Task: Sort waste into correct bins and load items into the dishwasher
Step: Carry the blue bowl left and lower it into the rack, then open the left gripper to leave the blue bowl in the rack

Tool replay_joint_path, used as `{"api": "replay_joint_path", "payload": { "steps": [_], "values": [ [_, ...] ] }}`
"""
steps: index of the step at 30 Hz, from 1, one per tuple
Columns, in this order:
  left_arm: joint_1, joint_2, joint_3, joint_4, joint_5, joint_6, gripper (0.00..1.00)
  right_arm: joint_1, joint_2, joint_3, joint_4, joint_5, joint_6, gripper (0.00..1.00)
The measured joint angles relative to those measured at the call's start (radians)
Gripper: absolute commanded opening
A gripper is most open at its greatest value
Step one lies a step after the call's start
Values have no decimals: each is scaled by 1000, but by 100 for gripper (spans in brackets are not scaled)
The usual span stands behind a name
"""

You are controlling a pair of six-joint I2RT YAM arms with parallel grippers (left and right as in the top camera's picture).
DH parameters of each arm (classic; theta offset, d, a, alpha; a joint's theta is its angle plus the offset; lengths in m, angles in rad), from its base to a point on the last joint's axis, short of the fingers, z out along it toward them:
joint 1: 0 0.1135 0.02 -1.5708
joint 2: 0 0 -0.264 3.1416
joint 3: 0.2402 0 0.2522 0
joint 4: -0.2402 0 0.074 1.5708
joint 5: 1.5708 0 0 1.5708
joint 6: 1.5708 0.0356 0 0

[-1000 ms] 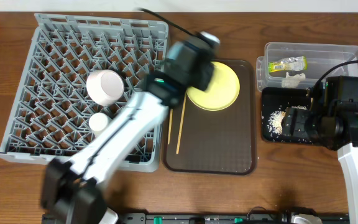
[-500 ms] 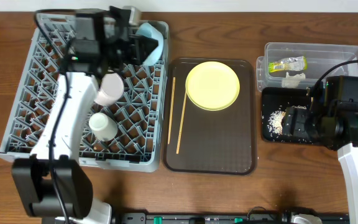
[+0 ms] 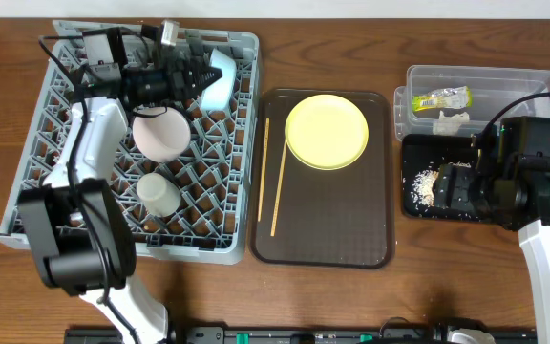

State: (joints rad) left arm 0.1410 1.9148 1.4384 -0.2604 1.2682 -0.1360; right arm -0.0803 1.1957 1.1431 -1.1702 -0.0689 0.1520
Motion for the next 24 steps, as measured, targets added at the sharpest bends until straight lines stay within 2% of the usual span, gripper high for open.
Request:
{"api": "replay_joint_path", "payload": {
  "steps": [8, 16, 18, 21, 23, 24],
  "values": [
    [5, 65, 0, 13, 92, -26, 6, 0, 0, 0, 0, 0, 0, 87],
    [55, 74, 0, 22, 108, -45, 6, 0, 0, 0, 0, 0, 0, 87],
    [82, 77, 0, 21, 98, -48, 8, 0, 0, 0, 0, 0, 0, 87],
    [120, 88, 0, 13, 77, -53, 16, 0, 0, 0, 0, 0, 0, 87],
    [141, 94, 0, 0, 50, -61, 17, 0, 0, 0, 0, 0, 0, 87],
    [146, 95, 0, -3, 41, -62, 22, 0, 0, 0, 0, 0, 0, 87]
  ]
}}
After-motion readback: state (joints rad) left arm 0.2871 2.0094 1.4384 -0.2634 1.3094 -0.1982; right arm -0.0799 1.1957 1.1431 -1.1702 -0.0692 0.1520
